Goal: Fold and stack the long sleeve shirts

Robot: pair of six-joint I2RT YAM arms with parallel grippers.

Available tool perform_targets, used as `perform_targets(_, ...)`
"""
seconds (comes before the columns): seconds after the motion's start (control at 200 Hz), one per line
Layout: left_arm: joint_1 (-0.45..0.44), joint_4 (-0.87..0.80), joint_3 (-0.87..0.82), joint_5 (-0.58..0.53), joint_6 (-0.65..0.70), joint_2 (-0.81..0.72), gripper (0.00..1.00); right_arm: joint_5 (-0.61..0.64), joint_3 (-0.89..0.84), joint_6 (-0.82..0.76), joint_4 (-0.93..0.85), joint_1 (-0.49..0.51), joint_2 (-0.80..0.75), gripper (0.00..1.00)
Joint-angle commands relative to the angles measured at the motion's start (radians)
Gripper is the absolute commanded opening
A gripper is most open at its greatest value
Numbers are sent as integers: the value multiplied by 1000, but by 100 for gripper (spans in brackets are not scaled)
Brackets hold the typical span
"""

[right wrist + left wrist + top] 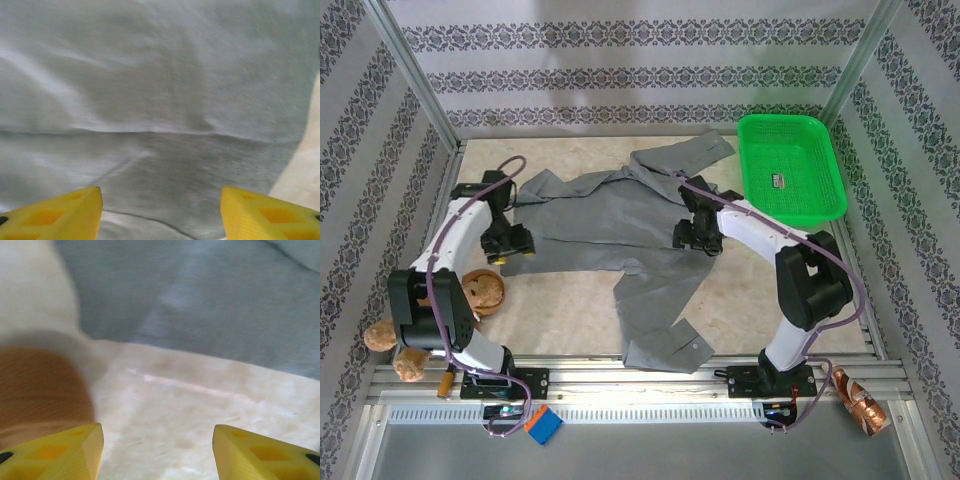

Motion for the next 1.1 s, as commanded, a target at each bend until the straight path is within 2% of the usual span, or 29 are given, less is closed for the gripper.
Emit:
perform_targets(0.0,-67,169,-10,92,-102,60,60,42,-44,13,49,4,37,63)
perform_targets(0.245,-129,326,-81,114,-206,190,59,147,-80,159,59,-49,114,61)
perform_targets(0.325,-146,352,-107,111,-214,223,59,139,-80,168,81,-64,118,60)
perform_targets(0.515,-209,383,-142,123,-234,270,59,209,-18,183,-2,-77,123,60)
perform_targets(0.64,-239,403,-174,142,-252,269,60,216,-61,158,-14,-142,76,60)
perform_targets(0.809,-248,390,-209,189,-281,147,63,226,-131,107,-9,-202,-10,61)
perform_targets(0.899,-244,306,-206,151,-291,29,67,216,-152,83,5,-203,-67,63)
perform_targets(0.984,-201,224,-213,132,-292,-83,71,205,-158,59,-2,-201,-124,65)
perform_targets(1.094,-102,141,-255,135,-271,-198,72,150,-178,8,6,-200,-206,68)
